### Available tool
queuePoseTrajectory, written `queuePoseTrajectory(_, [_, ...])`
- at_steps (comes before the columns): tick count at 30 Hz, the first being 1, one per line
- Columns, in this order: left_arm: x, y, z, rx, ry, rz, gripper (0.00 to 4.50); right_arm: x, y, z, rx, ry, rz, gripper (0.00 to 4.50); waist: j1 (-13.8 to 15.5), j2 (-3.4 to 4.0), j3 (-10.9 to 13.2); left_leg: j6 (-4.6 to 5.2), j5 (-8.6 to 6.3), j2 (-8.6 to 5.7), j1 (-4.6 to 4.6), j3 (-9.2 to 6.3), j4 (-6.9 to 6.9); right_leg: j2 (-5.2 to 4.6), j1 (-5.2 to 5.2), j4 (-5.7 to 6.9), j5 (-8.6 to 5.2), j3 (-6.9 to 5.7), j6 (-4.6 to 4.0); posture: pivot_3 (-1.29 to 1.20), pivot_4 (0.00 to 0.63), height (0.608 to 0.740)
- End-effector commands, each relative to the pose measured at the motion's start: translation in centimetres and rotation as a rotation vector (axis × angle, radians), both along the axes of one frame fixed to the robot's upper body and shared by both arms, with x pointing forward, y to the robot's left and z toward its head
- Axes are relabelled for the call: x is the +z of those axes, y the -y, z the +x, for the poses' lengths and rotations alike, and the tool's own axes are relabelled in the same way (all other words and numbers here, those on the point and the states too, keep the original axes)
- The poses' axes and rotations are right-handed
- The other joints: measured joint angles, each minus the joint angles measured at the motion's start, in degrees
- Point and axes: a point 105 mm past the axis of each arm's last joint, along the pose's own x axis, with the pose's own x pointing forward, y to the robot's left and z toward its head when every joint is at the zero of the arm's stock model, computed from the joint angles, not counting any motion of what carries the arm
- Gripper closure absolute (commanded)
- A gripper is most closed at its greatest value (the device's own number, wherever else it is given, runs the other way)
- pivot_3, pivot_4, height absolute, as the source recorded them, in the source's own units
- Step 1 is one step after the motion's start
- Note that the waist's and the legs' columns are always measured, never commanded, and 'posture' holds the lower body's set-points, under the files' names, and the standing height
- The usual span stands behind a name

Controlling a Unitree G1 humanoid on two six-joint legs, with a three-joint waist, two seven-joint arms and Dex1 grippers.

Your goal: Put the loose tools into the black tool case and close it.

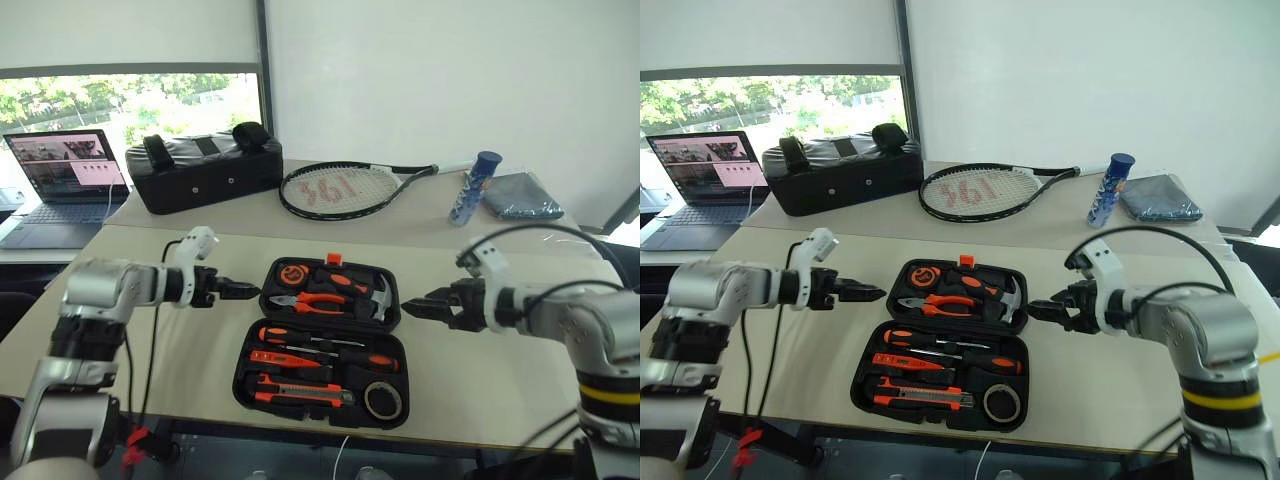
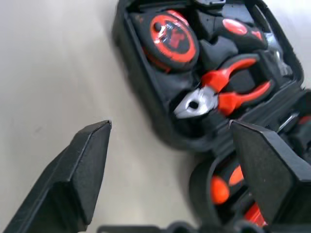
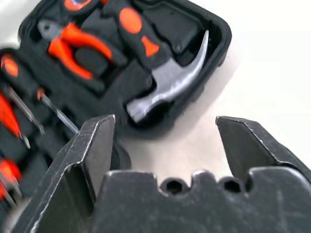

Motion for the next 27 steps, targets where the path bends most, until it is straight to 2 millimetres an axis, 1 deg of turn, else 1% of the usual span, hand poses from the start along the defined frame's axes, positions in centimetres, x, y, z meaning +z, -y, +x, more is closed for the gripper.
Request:
queuePoseTrajectory(1, [-0.8, 0.2, 0.7, 0.037, -0.046, 0.045, 0.28, -0.3, 0.6, 1.0, -0.083, -0.067, -0.036, 0.56, 0.0, 0.01, 0.0, 0.0, 0.0, 0.0, -0.15, 0.0, 0.0, 0.0, -0.14, 0.02, 0.0, 0.01, -0.01, 0.0, 0.15, 0.74])
queuePoseTrajectory(3, [-1.1, 0.4, 0.9, 0.043, -0.064, 0.073, 0.28, -0.4, 0.5, 1.3, -0.086, -0.086, -0.056, 0.56, 0.1, 0.01, 0.0, -0.01, 0.02, -0.06, -0.79, 0.01, 0.06, -0.07, -0.87, 0.16, 0.02, 0.02, -0.03, 0.0, 0.15, 0.74])
queuePoseTrajectory(4, [-1.2, 0.6, 0.9, 0.04, -0.076, 0.076, 0.28, -0.5, 0.4, 1.3, -0.08, -0.093, -0.068, 0.56, 0.2, 0.01, 0.0, -0.04, 0.04, -0.05, -1.02, -0.01, 0.09, -0.08, -1.08, 0.18, 0.04, -0.01, -0.05, 0.0, 0.15, 0.74])
queuePoseTrajectory(10, [-1.5, 1.1, 0.9, 0.037, -0.108, 0.085, 0.28, -0.9, -0.3, 2.0, -0.077, -0.133, -0.097, 0.56, 0.1, 0.02, 0.0, -0.04, 0.04, -0.24, -1.02, -0.01, 0.1, -0.31, -1.03, 0.16, 0.06, -0.02, 0.0, 0.0, 0.15, 0.74])
queuePoseTrajectory(14, [-1.5, 1.3, 0.9, 0.03, -0.116, 0.094, 0.28, -1.4, -0.4, 2.0, -0.071, -0.155, -0.124, 0.56, 0.1, 0.02, 0.0, -0.03, 0.05, -0.27, -0.9, -0.02, 0.1, -0.32, -0.92, 0.16, 0.07, -0.01, 0.03, 0.0, 0.15, 0.74])
queuePoseTrajectory(15, [-1.5, 1.4, 0.9, 0.029, -0.121, 0.091, 0.25, -1.6, -0.4, 2.0, -0.071, -0.166, -0.129, 1.08, 0.1, 0.03, 0.0, -0.03, 0.05, -0.28, -0.88, -0.02, 0.1, -0.33, -0.91, 0.17, 0.07, -0.01, 0.04, 0.0, 0.15, 0.74])
queuePoseTrajectory(17, [-1.3, 1.6, 0.9, 0.027, -0.128, 0.089, 0.25, -2.0, -0.3, 2.1, -0.083, -0.191, -0.124, 1.68, 0.1, 0.03, 0.0, -0.03, 0.05, -0.29, -0.86, -0.02, 0.1, -0.33, -0.9, 0.18, 0.07, 0.0, 0.04, 0.0, 0.15, 0.74])
queuePoseTrajectory(18, [-1.3, 1.6, 0.9, 0.028, -0.13, 0.095, 0.79, -2.2, -0.3, 2.2, -0.096, -0.198, -0.123, 1.93, 0.1, 0.03, 0.0, -0.03, 0.05, -0.29, -0.85, -0.02, 0.1, -0.33, -0.89, 0.19, 0.07, 0.0, 0.04, 0.0, 0.15, 0.74])
queuePoseTrajectory(19, [-1.3, 1.6, 0.9, 0.029, -0.131, 0.099, 0.95, -2.2, -0.3, 2.4, -0.104, -0.205, -0.124, 2.33, 0.1, 0.03, 0.0, -0.04, 0.06, -0.29, -0.86, -0.03, 0.1, -0.33, -0.89, 0.18, 0.07, 0.0, 0.04, 0.0, 0.15, 0.74])
queuePoseTrajectory(20, [-1.3, 1.6, 0.9, 0.03, -0.133, 0.101, 1.38, -2.3, -0.3, 2.4, -0.109, -0.208, -0.126, 2.7, 0.1, 0.02, 0.0, -0.03, 0.06, -0.3, -0.85, -0.02, 0.1, -0.34, -0.89, 0.19, 0.07, 0.0, 0.05, 0.0, 0.15, 0.74])
queuePoseTrajectory(22, [-1.5, 1.6, 0.9, 0.031, -0.139, 0.105, 2.06, -2.4, -0.4, 2.8, -0.121, -0.222, -0.115, 3.37, 0.1, 0.02, 0.0, -0.03, 0.06, -0.3, -0.87, -0.04, 0.1, -0.35, -0.88, 0.18, 0.08, -0.01, 0.05, 0.0, 0.15, 0.74])
queuePoseTrajectory(23, [-1.5, 1.6, 0.9, 0.031, -0.144, 0.104, 2.3, -2.4, -0.5, 2.9, -0.124, -0.228, -0.116, 3.62, 0.1, 0.02, 0.0, -0.03, 0.06, -0.3, -0.86, -0.04, 0.1, -0.35, -0.88, 0.17, 0.08, -0.01, 0.05, 0.0, 0.15, 0.74])
queuePoseTrajectory(25, [-1.6, 1.7, 0.8, 0.03, -0.153, 0.099, 3.08, -2.6, -0.8, 2.9, -0.118, -0.243, -0.119, 4.41, 0.1, 0.02, 0.0, -0.04, 0.06, -0.31, -0.85, -0.03, 0.1, -0.35, -0.87, 0.18, 0.08, -0.01, 0.06, 0.0, 0.15, 0.74])
queuePoseTrajectory(26, [-1.6, 1.7, 0.8, 0.028, -0.156, 0.096, 3.39, -2.7, -0.9, 2.9, -0.114, -0.251, -0.116, 4.5, 0.1, 0.02, 0.0, -0.04, 0.06, -0.3, -0.81, -0.04, 0.1, -0.35, -0.82, 0.18, 0.08, -0.01, 0.06, 0.0, 0.15, 0.74])
queuePoseTrajectory(27, [-1.7, 1.8, 0.7, 0.029, -0.16, 0.089, 3.81, -2.8, -1.1, 2.9, -0.108, -0.261, -0.11, 4.5, 0.1, 0.03, 0.0, -0.04, 0.06, -0.31, -0.78, -0.03, 0.1, -0.37, -0.8, 0.18, 0.09, 0.0, 0.07, 0.0, 0.15, 0.74])
